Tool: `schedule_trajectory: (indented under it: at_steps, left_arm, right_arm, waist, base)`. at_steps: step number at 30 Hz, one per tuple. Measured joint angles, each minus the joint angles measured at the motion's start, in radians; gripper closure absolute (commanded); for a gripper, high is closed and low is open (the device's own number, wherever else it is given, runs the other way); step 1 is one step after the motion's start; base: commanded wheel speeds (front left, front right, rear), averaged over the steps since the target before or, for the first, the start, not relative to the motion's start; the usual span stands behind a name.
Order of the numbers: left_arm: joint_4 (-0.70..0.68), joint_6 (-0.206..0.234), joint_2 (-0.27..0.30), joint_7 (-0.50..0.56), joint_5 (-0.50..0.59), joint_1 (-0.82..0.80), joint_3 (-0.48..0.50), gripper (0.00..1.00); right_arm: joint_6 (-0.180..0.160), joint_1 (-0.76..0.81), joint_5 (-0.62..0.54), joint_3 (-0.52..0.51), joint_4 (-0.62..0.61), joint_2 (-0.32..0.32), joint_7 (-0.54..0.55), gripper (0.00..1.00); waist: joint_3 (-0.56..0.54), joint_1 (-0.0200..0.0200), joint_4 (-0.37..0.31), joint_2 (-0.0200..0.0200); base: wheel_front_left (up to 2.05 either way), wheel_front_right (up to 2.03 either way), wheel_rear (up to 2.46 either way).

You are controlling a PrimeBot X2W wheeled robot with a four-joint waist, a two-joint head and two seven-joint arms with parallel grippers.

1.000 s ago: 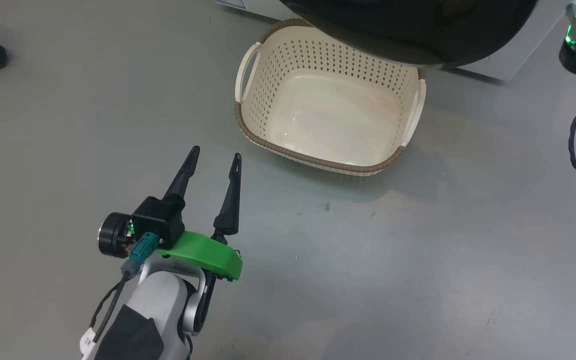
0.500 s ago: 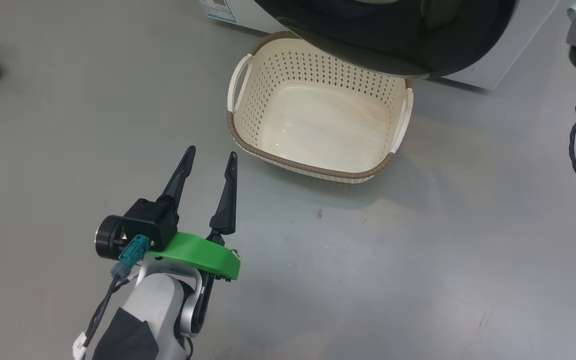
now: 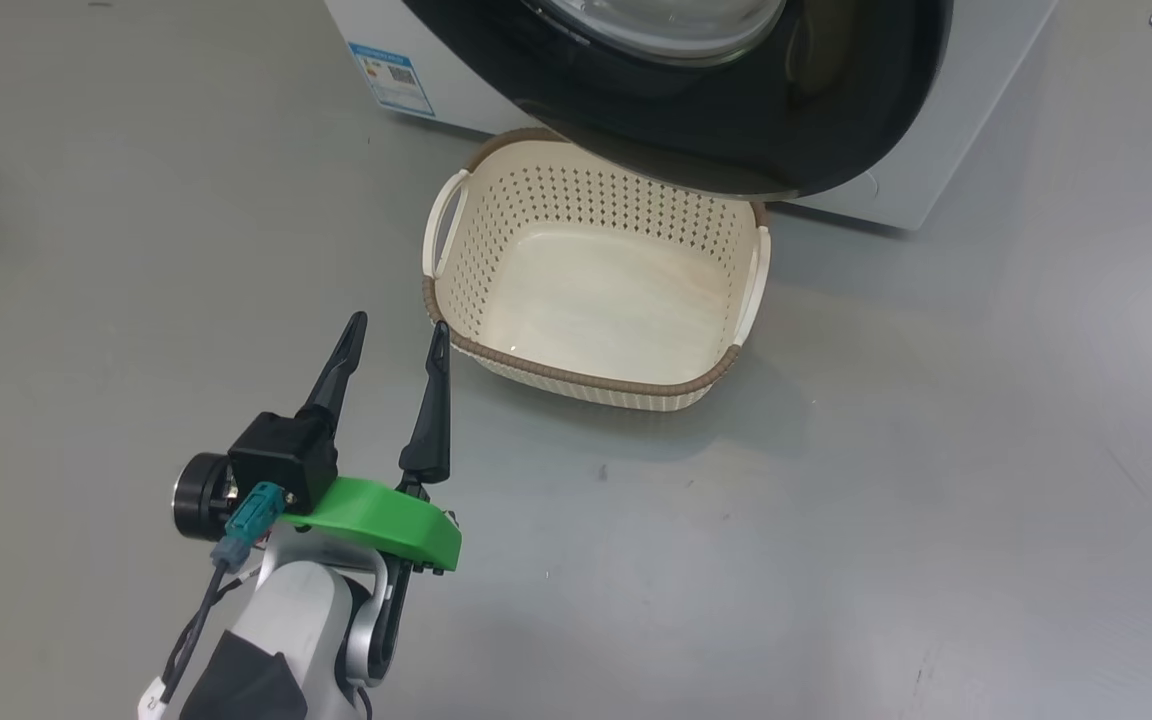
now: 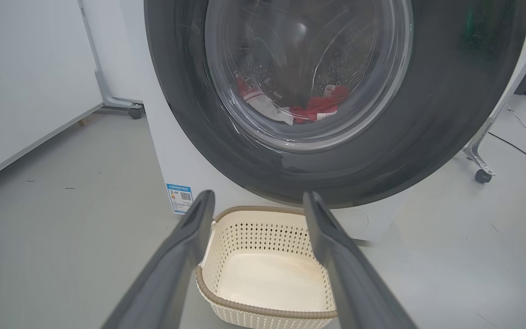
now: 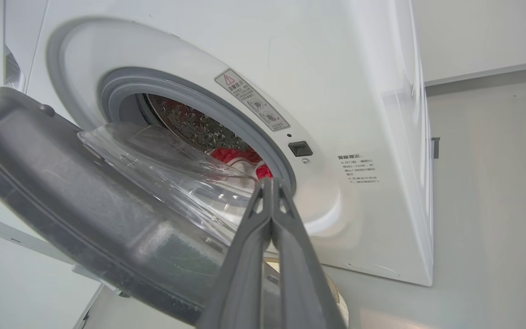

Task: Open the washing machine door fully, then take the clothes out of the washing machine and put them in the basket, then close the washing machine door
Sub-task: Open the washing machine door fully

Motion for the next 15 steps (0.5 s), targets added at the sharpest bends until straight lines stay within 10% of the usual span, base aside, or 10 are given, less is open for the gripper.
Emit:
schedule_trajectory:
  at_steps: [15]
  left_arm:
    - [0.034,0.0,0.003,0.0,0.057,0.08,0.129,0.0]
  right_arm:
    - [-0.001,0.242,-0.221,0.261,-0.154,-0.061,-0.305,1.0]
  waist:
    - [-0.147,0.0,-0.099,0.0]
  base:
    - [0.0,0.0,0.0]
